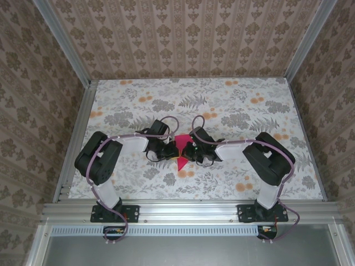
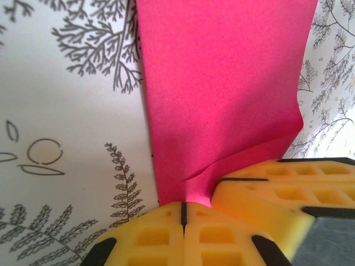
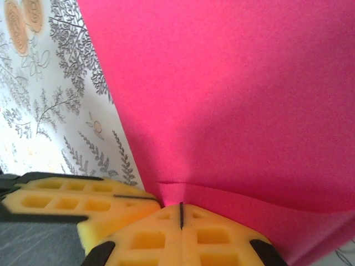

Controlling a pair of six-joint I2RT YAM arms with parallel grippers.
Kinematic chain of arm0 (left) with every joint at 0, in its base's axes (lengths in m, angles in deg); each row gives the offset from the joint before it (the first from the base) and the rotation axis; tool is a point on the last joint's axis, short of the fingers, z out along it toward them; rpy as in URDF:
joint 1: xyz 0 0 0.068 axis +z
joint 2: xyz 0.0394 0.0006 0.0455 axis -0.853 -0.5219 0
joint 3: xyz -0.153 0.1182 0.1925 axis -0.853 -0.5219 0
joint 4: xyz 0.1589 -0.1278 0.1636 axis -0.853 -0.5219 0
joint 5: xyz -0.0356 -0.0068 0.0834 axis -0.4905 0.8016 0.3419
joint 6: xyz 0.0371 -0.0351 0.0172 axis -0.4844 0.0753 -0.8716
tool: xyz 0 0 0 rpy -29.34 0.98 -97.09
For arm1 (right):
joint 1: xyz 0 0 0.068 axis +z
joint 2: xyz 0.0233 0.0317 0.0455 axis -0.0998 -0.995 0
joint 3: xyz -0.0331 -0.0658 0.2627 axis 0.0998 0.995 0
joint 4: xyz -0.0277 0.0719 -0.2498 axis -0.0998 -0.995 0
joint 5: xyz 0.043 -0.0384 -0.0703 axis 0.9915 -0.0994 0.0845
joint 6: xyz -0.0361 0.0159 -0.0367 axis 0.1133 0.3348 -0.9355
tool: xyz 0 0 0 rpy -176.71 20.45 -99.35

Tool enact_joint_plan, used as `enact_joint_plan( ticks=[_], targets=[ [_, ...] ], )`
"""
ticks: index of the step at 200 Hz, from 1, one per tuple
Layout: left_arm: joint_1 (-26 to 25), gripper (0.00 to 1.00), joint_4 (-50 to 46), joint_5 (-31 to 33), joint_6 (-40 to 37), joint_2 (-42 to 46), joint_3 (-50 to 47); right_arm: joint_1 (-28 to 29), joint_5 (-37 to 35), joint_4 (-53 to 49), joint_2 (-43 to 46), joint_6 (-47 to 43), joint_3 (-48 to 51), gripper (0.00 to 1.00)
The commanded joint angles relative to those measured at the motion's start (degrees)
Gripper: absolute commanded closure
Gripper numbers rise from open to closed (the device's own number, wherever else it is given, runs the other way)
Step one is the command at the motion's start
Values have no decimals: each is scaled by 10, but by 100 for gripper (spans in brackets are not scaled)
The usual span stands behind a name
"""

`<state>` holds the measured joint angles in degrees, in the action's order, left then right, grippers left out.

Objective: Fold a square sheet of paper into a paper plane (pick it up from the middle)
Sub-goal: Third fold the triangle at the center of the table.

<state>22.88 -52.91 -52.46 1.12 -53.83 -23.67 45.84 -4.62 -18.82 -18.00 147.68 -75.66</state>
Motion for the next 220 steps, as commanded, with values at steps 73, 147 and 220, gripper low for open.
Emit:
enact_joint_plan(
  ticks=[73, 147, 220],
  targets=[
    [-4, 97, -36, 41, -15, -23, 5, -1, 42, 51, 75, -23, 71, 92],
    [-4, 97, -40, 47, -15, -23, 3, 6, 50, 94, 20, -7, 90, 93],
    [-5, 97, -42, 55, -12, -19, -3, 9, 55, 104, 52, -12, 95, 93]
  ],
)
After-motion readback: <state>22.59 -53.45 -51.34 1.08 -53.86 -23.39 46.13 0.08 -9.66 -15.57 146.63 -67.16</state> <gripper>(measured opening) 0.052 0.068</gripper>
